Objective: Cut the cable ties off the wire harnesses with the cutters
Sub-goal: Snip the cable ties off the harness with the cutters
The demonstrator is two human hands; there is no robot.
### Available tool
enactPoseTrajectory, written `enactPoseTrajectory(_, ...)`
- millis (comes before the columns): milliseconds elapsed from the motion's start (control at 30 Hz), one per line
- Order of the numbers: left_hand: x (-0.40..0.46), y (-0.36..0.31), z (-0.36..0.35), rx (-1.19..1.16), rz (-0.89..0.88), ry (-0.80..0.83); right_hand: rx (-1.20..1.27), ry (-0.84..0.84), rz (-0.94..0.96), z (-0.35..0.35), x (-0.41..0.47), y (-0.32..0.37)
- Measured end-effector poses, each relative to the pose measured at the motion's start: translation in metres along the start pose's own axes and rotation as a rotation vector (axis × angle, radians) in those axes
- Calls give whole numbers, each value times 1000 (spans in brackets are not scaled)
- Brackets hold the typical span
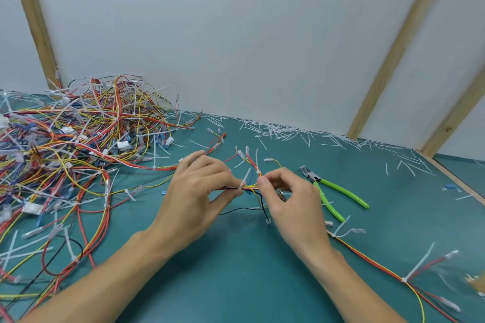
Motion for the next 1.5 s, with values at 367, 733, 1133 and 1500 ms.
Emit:
enactPoseTrajectory(367, 1, -5, -1, -13, 10, 4, 283, -26, -87, -7, -3, 1)
enactPoseTrajectory(733, -1, 0, -2, -77, 111, 33, 309, -63, -37, -7, -5, 2)
enactPoseTrajectory(1133, -3, 17, -2, -132, 263, 14, -350, -41, 301, 19, 15, 9)
enactPoseTrajectory(1500, -3, 30, 3, -276, 481, -28, -156, 97, 101, 17, 13, -6)
Point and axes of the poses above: each hand's wrist, its own x-axis towards the middle knuckle, its own z-axis out of the back of the hand, y = z × x, the point moved 5 cm from there along x, towards the middle knuckle, and after that the axes turned 9 degrees about -y, right-handed, at the moved point
